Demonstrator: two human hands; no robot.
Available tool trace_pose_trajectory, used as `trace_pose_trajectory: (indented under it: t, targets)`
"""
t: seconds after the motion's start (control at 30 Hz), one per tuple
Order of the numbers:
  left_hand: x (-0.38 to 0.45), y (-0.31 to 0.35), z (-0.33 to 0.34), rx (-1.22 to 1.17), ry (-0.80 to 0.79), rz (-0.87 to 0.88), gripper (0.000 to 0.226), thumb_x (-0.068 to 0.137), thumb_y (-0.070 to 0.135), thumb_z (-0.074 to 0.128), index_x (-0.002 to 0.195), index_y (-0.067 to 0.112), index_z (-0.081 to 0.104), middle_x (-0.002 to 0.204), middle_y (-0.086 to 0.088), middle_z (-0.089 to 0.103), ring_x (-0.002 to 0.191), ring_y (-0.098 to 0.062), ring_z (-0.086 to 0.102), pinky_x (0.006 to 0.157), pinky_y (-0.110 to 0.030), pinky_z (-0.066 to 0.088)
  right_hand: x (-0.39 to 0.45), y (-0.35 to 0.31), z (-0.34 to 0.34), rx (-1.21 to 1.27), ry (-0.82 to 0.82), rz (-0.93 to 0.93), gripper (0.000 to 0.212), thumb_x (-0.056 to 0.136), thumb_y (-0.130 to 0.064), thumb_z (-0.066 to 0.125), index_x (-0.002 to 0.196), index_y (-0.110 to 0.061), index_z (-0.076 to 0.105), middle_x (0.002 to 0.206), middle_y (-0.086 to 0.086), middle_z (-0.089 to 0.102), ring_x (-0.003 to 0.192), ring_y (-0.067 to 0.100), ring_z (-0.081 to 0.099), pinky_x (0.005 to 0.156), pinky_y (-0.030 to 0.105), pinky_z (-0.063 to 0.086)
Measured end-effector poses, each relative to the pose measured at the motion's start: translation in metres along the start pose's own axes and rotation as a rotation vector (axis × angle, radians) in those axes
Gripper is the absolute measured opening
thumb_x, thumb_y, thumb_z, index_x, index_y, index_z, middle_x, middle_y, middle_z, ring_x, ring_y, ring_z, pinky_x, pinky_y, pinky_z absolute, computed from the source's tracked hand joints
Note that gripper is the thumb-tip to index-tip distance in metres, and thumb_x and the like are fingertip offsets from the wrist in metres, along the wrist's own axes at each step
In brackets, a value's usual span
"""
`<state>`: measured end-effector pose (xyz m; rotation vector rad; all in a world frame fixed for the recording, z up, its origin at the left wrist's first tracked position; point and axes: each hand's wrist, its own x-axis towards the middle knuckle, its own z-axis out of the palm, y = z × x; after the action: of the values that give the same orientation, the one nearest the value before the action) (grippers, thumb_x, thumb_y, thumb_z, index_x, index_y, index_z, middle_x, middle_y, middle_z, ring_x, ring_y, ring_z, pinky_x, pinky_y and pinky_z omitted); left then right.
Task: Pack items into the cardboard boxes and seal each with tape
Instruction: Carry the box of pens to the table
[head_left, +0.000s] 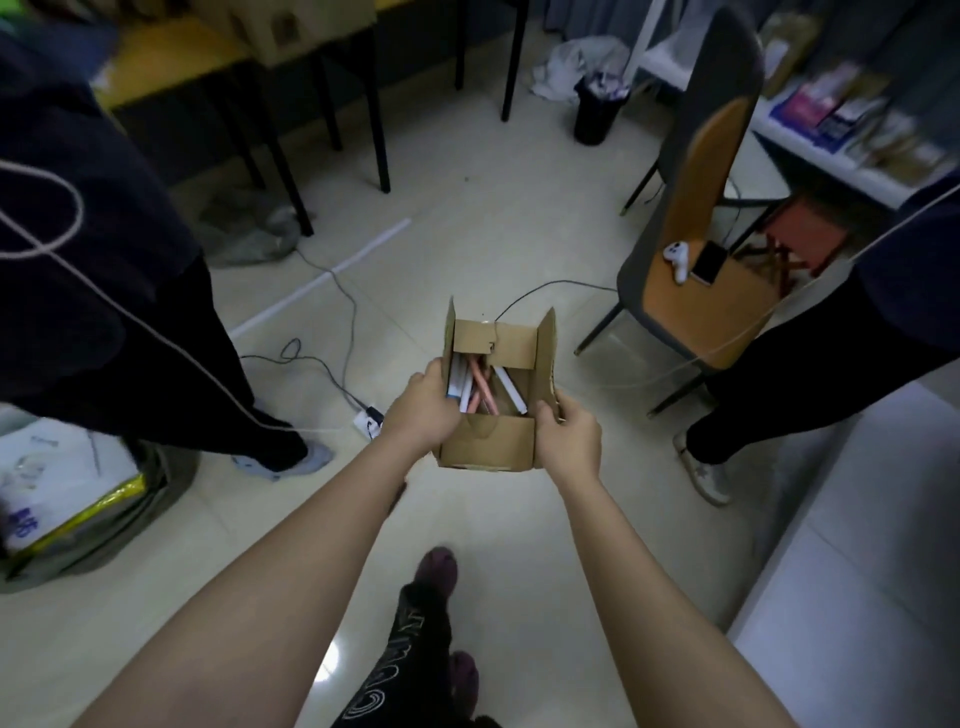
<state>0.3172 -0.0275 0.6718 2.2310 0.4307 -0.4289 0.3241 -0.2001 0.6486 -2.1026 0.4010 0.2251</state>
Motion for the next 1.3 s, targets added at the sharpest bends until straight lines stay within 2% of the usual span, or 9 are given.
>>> trace_pose_trajectory:
  t: [0.1, 0.17, 0.27, 0.4, 0.57, 0.7, 0.9, 1.07, 1.3]
  targets:
    - [0.053, 0.027, -0.016, -0.022, -0.015, 0.008, 0.045, 0.082, 0.028, 0.044, 0.124, 0.012, 0.044, 0.118, -0.018, 0.054, 0.103, -0.036, 0.055, 0.083, -0.038, 0.047, 0.055, -0.023, 0.002, 0.011, -0.002, 0.008, 0.033, 0.094, -0.028, 0.05, 0.123, -0.026, 0.064, 0.106, -0.005, 0.07, 0.093, 0.018, 0.064, 0.084, 0.04, 0.055]
    - [0.088, 0.045, -0.025, -0.039, -0.027, -0.001, 0.059, 0.073, 0.034, 0.041, 0.129, 0.015, 0.042, 0.122, -0.015, 0.055, 0.107, -0.035, 0.055, 0.09, -0.043, 0.048, 0.091, -0.04, 0.002, 0.006, 0.008, 0.016, 0.033, 0.093, -0.029, 0.049, 0.122, -0.027, 0.064, 0.105, -0.005, 0.07, 0.093, 0.019, 0.064, 0.083, 0.04, 0.055]
    - [0.144, 0.067, -0.033, -0.043, -0.048, -0.018, 0.052, 0.086, 0.032, 0.049, 0.135, 0.02, 0.036, 0.128, -0.011, 0.052, 0.112, -0.033, 0.054, 0.096, -0.045, 0.046, 0.145, -0.066, -0.004, 0.006, 0.023, 0.017, 0.029, 0.093, -0.025, 0.05, 0.117, -0.024, 0.066, 0.101, -0.004, 0.069, 0.088, 0.017, 0.062, 0.074, 0.032, 0.051]
    - [0.223, 0.095, -0.042, -0.038, -0.039, -0.02, 0.053, 0.083, 0.045, 0.055, 0.13, 0.029, 0.037, 0.125, -0.004, 0.052, 0.11, -0.03, 0.057, 0.095, -0.046, 0.048, 0.219, -0.1, -0.011, 0.026, 0.019, 0.013, 0.028, 0.094, -0.019, 0.052, 0.118, -0.017, 0.066, 0.096, -0.006, 0.063, 0.083, 0.014, 0.055, 0.073, 0.028, 0.044]
    - [0.324, 0.152, -0.057, -0.049, -0.01, -0.027, 0.049, 0.087, 0.04, 0.053, 0.131, 0.025, 0.04, 0.121, -0.003, 0.054, 0.105, -0.027, 0.058, 0.09, -0.042, 0.05, 0.337, -0.136, -0.01, 0.014, -0.008, -0.019, 0.028, 0.093, -0.022, 0.051, 0.116, -0.018, 0.067, 0.101, -0.001, 0.069, 0.089, 0.018, 0.063, 0.072, 0.033, 0.052]
    - [0.403, 0.199, -0.073, -0.078, 0.009, -0.019, 0.054, 0.079, 0.05, 0.047, 0.125, 0.023, 0.045, 0.121, -0.001, 0.057, 0.104, -0.024, 0.058, 0.091, -0.042, 0.05, 0.432, -0.178, -0.019, -0.028, -0.058, -0.044, 0.024, 0.093, -0.022, 0.05, 0.11, -0.019, 0.067, 0.094, -0.003, 0.069, 0.081, 0.014, 0.061, 0.06, 0.025, 0.042]
    - [0.514, 0.262, -0.108, -0.079, 0.091, -0.016, 0.043, 0.092, 0.04, 0.048, 0.131, 0.024, 0.042, 0.122, 0.001, 0.055, 0.106, -0.025, 0.057, 0.089, -0.039, 0.05, 0.546, -0.247, -0.026, -0.007, -0.043, -0.08, 0.022, 0.091, -0.022, 0.051, 0.104, -0.021, 0.068, 0.09, -0.003, 0.069, 0.08, 0.019, 0.064, 0.07, 0.034, 0.053]
    - [0.605, 0.305, -0.142, -0.062, 0.137, 0.002, 0.04, 0.094, 0.033, 0.045, 0.133, 0.024, 0.042, 0.123, -0.002, 0.056, 0.104, -0.026, 0.058, 0.088, -0.04, 0.051, 0.632, -0.297, -0.016, 0.019, -0.009, -0.071, 0.029, 0.092, -0.026, 0.052, 0.116, -0.022, 0.066, 0.105, -0.004, 0.069, 0.089, 0.015, 0.063, 0.077, 0.034, 0.054]
    - [0.788, 0.367, -0.177, 0.078, 0.076, 0.051, 0.035, 0.093, 0.03, 0.046, 0.127, 0.021, 0.045, 0.125, -0.006, 0.056, 0.105, -0.028, 0.058, 0.087, -0.039, 0.049, 0.79, -0.363, 0.01, 0.029, 0.055, -0.006, 0.034, 0.085, -0.019, 0.059, 0.119, -0.023, 0.065, 0.107, -0.003, 0.07, 0.091, 0.017, 0.064, 0.078, 0.034, 0.054]
